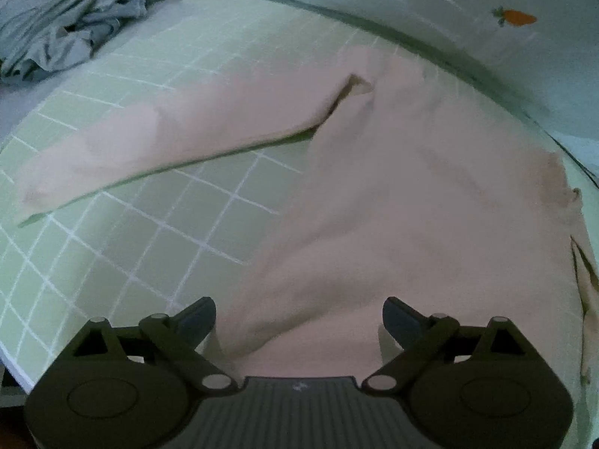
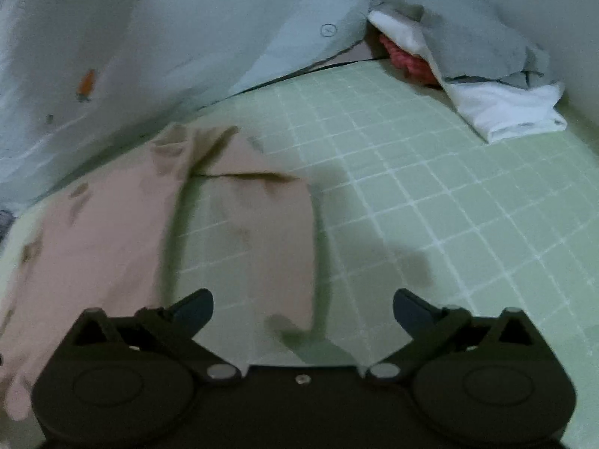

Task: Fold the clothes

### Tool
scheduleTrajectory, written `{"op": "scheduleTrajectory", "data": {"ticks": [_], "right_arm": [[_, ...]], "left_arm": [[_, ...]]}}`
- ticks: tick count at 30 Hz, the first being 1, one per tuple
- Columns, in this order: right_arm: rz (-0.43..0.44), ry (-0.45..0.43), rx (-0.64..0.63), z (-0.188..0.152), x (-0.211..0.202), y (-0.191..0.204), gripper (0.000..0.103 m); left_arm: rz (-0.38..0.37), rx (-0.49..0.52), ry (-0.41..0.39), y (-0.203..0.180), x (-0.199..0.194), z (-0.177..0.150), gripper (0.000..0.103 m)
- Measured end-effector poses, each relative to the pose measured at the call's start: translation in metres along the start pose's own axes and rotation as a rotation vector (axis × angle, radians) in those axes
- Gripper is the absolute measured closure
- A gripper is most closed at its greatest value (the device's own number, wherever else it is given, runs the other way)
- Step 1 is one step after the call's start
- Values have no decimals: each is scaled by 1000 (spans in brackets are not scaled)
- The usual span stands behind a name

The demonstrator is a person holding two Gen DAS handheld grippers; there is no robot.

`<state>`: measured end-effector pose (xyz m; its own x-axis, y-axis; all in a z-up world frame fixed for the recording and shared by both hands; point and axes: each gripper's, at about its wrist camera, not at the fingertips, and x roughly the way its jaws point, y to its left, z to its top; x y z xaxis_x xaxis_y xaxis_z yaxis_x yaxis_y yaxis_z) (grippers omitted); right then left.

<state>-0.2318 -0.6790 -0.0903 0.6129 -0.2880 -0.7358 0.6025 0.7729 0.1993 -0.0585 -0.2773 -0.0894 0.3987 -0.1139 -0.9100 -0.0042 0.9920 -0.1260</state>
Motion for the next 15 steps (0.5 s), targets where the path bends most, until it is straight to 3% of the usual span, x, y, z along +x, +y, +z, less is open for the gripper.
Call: {"op": "scheduleTrajectory", "data": {"ticks": [4,7,12,15], "right_arm": [[-24,38,-16,18,31,-4,1],[-58,70,-58,31,48,2,20],[1,79,-178,37,48,14,89],[-94,18,-292,37,41,20,94]], "left_arm": [[17,26,23,-14,18,14,7],[39,49,57,-23,31,22,7],[76,98,86,-31,42,16,2],[87,121,92,-35,43,14,0]]}}
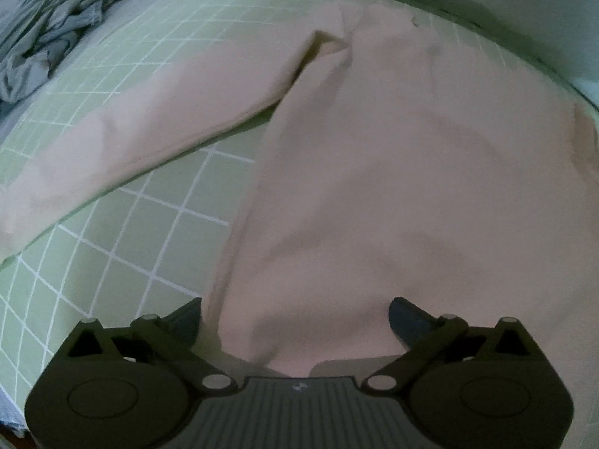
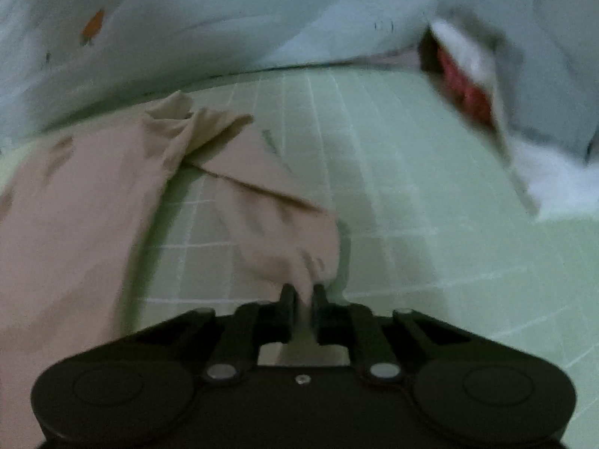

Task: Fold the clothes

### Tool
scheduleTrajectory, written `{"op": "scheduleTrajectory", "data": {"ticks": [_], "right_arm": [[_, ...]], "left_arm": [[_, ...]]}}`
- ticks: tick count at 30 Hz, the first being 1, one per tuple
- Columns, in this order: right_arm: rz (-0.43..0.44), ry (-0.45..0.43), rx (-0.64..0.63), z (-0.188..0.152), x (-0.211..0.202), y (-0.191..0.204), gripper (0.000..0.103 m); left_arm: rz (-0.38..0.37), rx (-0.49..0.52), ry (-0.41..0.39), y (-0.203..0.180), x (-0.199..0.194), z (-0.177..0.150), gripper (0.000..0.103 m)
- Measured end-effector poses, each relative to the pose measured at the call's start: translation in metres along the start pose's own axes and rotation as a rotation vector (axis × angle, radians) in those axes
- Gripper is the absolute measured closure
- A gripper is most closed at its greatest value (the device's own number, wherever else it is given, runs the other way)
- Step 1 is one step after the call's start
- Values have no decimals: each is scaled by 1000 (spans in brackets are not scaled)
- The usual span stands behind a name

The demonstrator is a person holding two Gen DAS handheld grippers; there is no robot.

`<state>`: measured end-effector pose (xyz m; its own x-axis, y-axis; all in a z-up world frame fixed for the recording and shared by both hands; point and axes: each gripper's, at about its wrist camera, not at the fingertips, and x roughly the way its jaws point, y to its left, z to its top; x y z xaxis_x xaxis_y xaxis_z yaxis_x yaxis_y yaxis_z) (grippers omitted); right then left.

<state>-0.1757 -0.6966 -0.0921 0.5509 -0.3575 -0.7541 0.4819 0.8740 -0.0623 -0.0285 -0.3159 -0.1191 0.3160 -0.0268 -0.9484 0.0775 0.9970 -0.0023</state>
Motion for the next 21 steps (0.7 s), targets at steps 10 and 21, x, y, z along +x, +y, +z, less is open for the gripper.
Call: {"op": "scheduleTrajectory", "data": {"ticks": [10,21], "right_arm": [[-333,15,-257,-15,-16,-22,52],[-135,-37,69,5,-12,-64,33]], "left_arm": [[2,6,-5,0,2,-1,0],[4,1,-14,-2,3,1,0]]}}
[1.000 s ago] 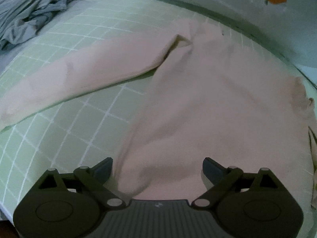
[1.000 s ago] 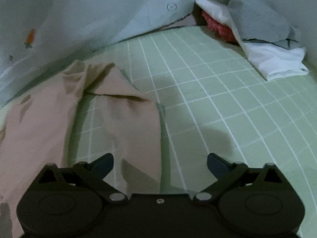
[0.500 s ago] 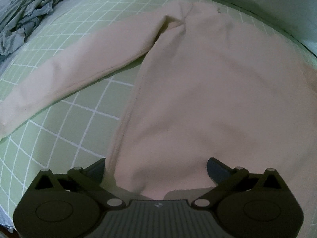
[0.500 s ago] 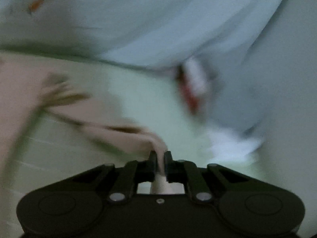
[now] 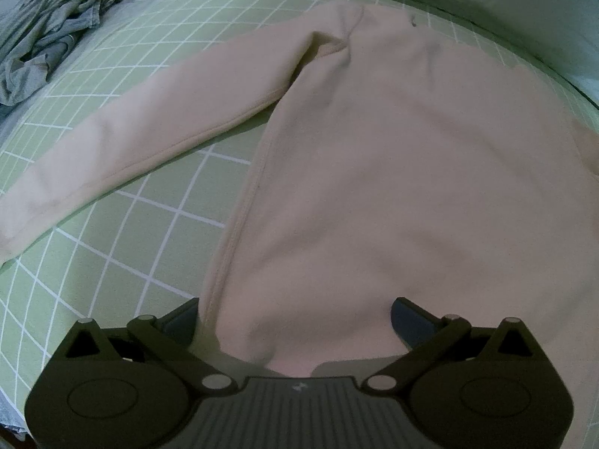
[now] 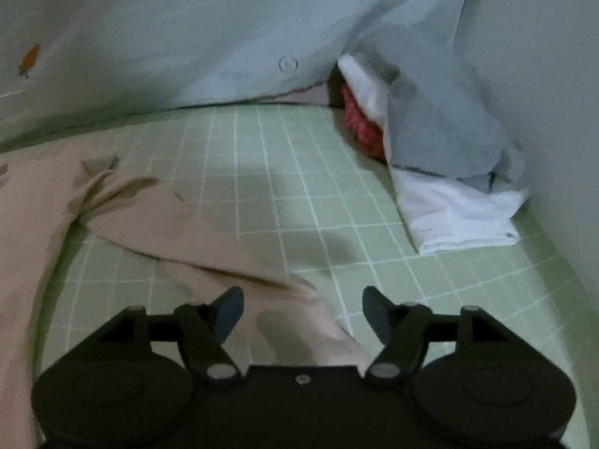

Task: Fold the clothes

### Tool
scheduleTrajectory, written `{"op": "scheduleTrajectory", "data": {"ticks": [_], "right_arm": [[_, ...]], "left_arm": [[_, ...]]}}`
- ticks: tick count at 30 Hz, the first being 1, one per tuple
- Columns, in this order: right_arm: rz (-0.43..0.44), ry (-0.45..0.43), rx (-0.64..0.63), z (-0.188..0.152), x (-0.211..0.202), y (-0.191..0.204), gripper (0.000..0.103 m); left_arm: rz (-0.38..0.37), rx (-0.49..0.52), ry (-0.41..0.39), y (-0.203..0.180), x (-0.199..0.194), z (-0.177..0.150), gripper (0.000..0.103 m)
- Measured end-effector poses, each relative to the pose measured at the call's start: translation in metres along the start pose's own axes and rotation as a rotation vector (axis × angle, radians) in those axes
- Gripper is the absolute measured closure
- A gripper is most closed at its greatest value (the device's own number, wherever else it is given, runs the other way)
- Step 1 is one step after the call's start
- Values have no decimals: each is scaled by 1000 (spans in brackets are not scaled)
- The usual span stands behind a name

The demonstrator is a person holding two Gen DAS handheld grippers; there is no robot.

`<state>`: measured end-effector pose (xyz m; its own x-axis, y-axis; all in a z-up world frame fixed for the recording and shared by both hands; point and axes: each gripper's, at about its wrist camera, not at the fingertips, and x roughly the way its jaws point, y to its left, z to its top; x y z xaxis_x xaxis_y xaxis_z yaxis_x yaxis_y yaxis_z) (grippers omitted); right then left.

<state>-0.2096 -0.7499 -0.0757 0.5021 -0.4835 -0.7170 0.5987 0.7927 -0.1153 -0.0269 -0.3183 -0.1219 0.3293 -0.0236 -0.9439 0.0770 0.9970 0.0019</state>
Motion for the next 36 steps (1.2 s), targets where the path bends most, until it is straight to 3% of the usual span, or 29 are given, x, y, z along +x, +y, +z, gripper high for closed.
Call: {"op": "scheduleTrajectory", "data": {"ticks": [4,8,15,18,19,21,25,27,28,36], "right_arm": [[64,59,-87,7,25,5,47],[109,67,-158,12,32,10,102],[-90,-197,-281,37,-30,15,103],[-56,-197,-315,25,-41,18,102],[-30,-166,-315,17,-35,18,98],[-14,-110,-307,7,-23,18,66],[-5,-25,-285,-4,-2,17,38],[-8,-11,-285,-3,5,18,5],[-8,-5,-296,-2,9,19,0],[29,2,-385,6,26,27,0]], "left_arm": [[0,1,-9,0,-1,-1,0],[-1,2,-15,1,0,-2,0],[-2,2,-22,1,0,-3,0],[-1,1,-30,1,-1,-5,0],[0,1,-30,1,-1,-4,0],[-2,5,-26,1,-1,-4,0],[-3,7,-24,2,-1,-2,0],[-2,5,-25,2,-1,-1,0],[-2,4,-26,2,-1,-1,0],[1,-3,-33,1,0,-2,0]]}}
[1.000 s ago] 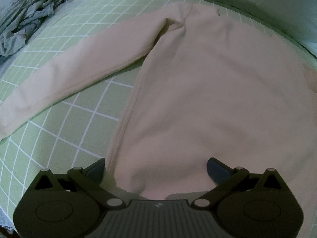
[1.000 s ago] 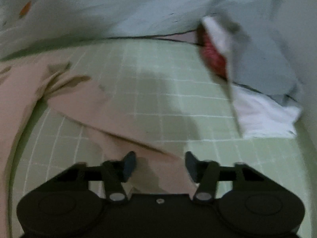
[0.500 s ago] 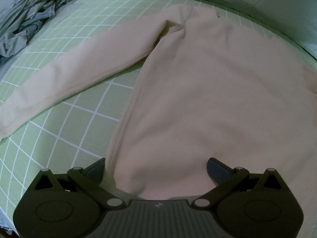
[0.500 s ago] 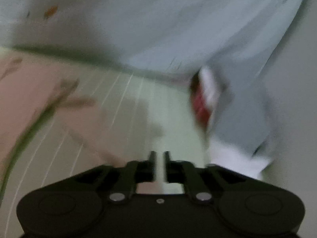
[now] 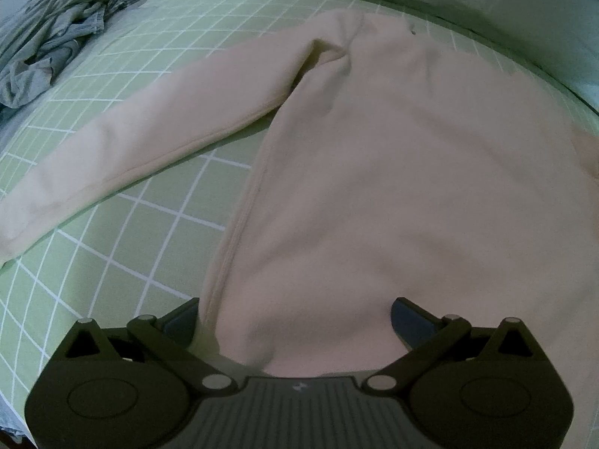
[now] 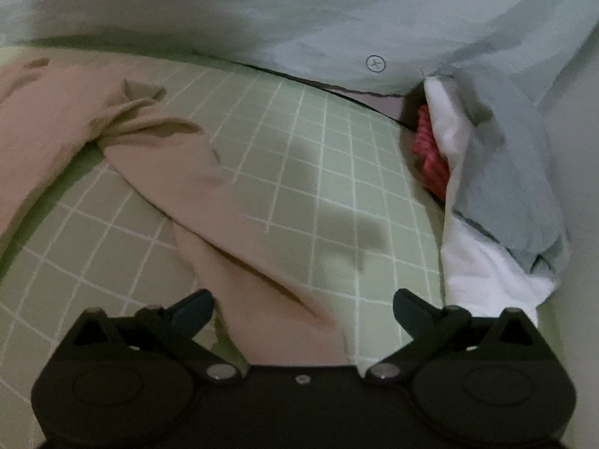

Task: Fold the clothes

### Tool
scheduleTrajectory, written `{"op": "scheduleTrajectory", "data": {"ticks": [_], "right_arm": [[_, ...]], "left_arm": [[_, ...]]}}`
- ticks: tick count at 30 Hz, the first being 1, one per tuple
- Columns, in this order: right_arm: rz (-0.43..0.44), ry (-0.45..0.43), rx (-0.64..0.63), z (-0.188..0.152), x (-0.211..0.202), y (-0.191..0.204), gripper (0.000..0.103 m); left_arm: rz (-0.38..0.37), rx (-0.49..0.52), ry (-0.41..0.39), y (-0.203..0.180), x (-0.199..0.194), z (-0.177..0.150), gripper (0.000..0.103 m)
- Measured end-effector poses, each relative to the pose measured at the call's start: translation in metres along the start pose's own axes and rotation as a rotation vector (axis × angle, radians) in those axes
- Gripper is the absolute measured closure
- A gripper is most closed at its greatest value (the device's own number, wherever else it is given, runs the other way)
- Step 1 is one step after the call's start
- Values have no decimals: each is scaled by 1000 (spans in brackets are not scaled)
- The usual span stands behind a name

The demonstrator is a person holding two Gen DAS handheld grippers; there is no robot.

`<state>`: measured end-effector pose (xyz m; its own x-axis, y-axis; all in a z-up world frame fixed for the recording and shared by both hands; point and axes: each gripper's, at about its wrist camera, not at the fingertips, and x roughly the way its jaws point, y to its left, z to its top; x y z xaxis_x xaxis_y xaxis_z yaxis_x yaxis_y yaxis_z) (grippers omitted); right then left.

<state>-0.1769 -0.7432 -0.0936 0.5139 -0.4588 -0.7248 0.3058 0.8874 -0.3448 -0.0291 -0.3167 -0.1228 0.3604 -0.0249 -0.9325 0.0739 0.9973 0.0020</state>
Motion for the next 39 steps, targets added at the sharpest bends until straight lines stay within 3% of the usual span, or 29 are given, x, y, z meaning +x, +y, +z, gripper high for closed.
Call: {"op": "scheduleTrajectory", "data": {"ticks": [4,9,12,17,22,23,26,30,37,39], "right_arm": [[-10,-6,25,6,0,-8,1],[46,26,39,7,6,-16,36],[82,13,49,7,4,-20,37],[73,9,100,6,3,-33,38],[90,66,28,0,17,-30,51],[107,66,39,0,19,-32,57],[175,74,98,1,23,-40,101],[124,27,23,9,18,-37,102],[-125,-279,-36,24,-67,-21,102],[-127,-258,-70,9,-73,-1,101]], "left_arm": [[0,1,2,1,0,0,0],[0,0,5,1,0,1,0],[1,0,6,0,0,1,0],[-1,4,5,2,-1,0,0],[-1,4,6,2,-1,1,0],[0,4,6,2,-1,1,0],[1,1,5,2,-1,1,0],[0,2,5,2,-1,1,0],[0,2,-1,4,0,0,0],[0,2,-1,4,0,1,0]]}}
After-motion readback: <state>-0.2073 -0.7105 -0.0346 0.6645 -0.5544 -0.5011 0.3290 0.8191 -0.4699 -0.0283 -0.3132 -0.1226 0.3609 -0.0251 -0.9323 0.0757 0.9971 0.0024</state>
